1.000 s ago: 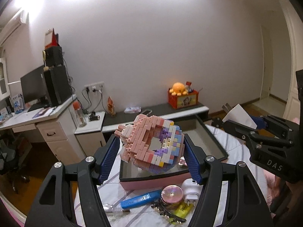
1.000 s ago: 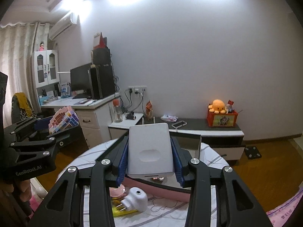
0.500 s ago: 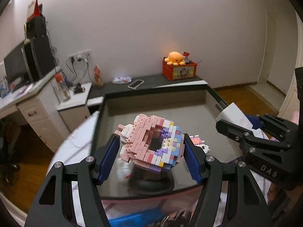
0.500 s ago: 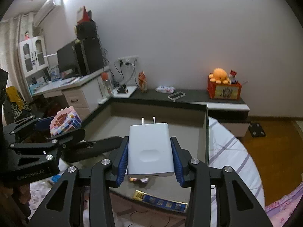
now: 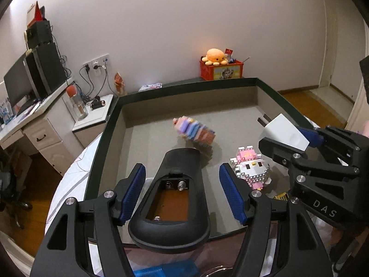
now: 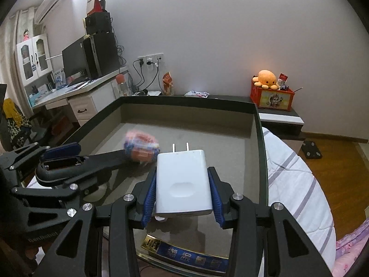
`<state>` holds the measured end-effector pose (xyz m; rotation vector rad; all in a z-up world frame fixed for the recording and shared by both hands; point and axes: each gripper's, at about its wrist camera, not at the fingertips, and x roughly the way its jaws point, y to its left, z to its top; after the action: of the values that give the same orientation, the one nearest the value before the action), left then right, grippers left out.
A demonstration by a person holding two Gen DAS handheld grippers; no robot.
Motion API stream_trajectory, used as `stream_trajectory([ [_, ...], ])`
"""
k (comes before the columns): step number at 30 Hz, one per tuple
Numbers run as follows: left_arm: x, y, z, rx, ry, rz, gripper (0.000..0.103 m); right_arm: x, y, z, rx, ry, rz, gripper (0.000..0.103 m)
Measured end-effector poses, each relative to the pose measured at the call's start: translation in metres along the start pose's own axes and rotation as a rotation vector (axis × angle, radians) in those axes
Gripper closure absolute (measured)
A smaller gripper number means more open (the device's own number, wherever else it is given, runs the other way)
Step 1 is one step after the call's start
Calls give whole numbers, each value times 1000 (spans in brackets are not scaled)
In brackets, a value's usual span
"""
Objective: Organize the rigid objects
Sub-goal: 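Lower the donut and charger into the pink box and open both tools, then withdraw both tools from the pink box back toward the clutter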
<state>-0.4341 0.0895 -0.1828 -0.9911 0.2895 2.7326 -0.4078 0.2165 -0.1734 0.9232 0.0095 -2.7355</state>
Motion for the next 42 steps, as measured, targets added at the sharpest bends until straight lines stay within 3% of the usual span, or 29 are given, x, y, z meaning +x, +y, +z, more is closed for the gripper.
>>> stream_trajectory([
  [4,-2,0,-3,1,-15,-6,22,-3,0,-2,-1,-16,-4,60],
  [8,-2,5,-5,-15,-17,40,1,-2,-2,-1,8,-19,-14,60],
  [10,-1,8,-6,-25,-9,35,0,-3,-5,-1,23,-25,-7,59],
  [13,1,13,-8,-49,1,20,0,-2,-6,-1,32,-27,-24,44],
  [28,0,21,-14,-77,-9,24,0,1,-2,0,2,-18,-36,36],
  [32,2,28,-15,-100,4,-3,0,0,-1,1,-2,-20,-38,33],
  [35,-6,33,-17,-126,9,-16,0,-7,0,3,-7,-49,-120,12],
  [38,-22,35,-19,-128,-8,1,0,-24,-2,3,5,-95,-140,0],
  [42,-53,36,-25,-97,-25,45,0,-52,-2,3,36,-150,-114,0],
])
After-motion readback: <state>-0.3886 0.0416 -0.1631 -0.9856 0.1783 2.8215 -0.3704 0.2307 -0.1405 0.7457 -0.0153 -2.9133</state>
